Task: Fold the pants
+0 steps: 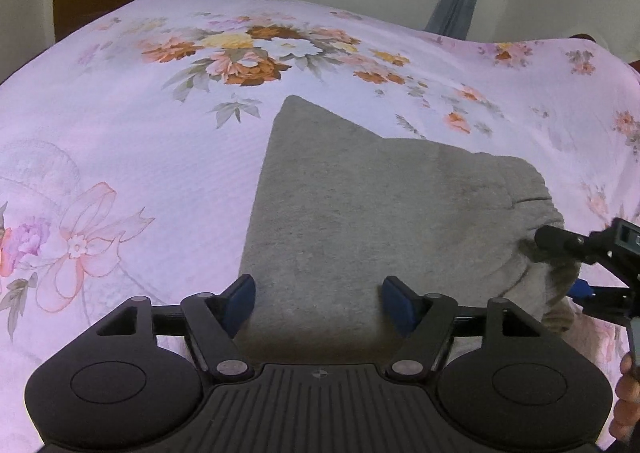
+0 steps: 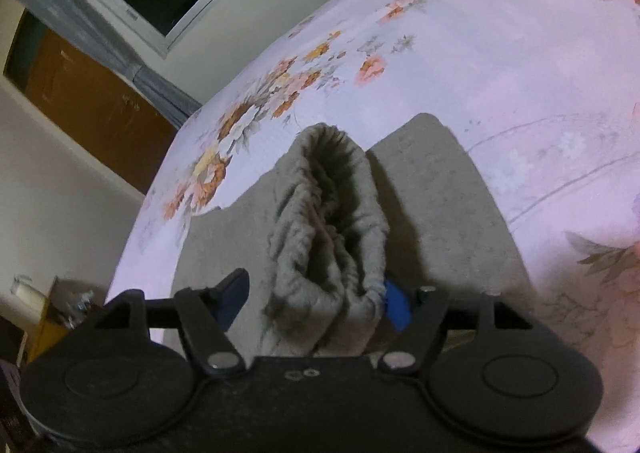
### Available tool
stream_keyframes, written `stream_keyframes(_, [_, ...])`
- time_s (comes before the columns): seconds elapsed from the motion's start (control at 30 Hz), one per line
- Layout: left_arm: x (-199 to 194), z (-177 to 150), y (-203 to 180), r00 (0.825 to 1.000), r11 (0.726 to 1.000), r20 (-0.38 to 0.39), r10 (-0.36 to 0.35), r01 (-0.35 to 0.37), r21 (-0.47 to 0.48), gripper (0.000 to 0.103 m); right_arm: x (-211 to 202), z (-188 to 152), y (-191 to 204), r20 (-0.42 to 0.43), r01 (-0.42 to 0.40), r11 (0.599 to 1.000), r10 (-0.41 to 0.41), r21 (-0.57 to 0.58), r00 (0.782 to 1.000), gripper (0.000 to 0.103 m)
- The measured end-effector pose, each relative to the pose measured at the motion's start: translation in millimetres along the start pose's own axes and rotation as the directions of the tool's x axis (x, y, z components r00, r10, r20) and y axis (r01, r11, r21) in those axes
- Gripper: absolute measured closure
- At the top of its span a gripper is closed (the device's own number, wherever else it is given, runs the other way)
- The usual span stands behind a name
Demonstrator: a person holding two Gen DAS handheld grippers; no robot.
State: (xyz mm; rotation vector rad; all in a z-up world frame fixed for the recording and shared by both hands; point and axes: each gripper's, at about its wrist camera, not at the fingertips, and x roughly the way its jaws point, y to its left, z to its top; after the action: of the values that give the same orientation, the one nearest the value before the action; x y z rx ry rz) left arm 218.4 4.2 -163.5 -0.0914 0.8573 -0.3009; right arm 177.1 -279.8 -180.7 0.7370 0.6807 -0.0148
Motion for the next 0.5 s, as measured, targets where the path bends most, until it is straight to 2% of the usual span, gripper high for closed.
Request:
stream_keyframes(0.1, [1.1, -1.1, 0.5, 1.000, 1.000, -0.001, 0.006, -0.006, 0.005, 0.033, 10.0, 4.7, 1.3, 0.005, 0.025, 0.999, -0.025, -0.024, 1.000, 0.061])
stream_keyframes(0.13, [0.9, -1.1, 0.3, 1.000, 1.000, 0.000, 0.007, -0.007, 0.007, 0.033, 11.1, 6.5, 0.3, 0.005, 0.020, 1.000, -0.020, -0.021, 1.000, 0.065])
stream_keyframes(0.33, [-3.9, 2.9, -1.5, 1.000, 1.000, 0.030, 0.004, -0.004, 0.007, 0.033, -19.8, 20.8, 13.7, 0.102, -0.058, 0.996, 0.065, -0.069, 0.993, 0.070])
stream_keyframes(0.5, [-2.5, 5.6, -13.2, 0.999, 0.999, 0.036, -0.018, 0.017, 0.028, 0.033, -30.5, 30.4, -3.0, 0.118, -0.013, 0.997, 0.021, -0.074, 0.993, 0.070])
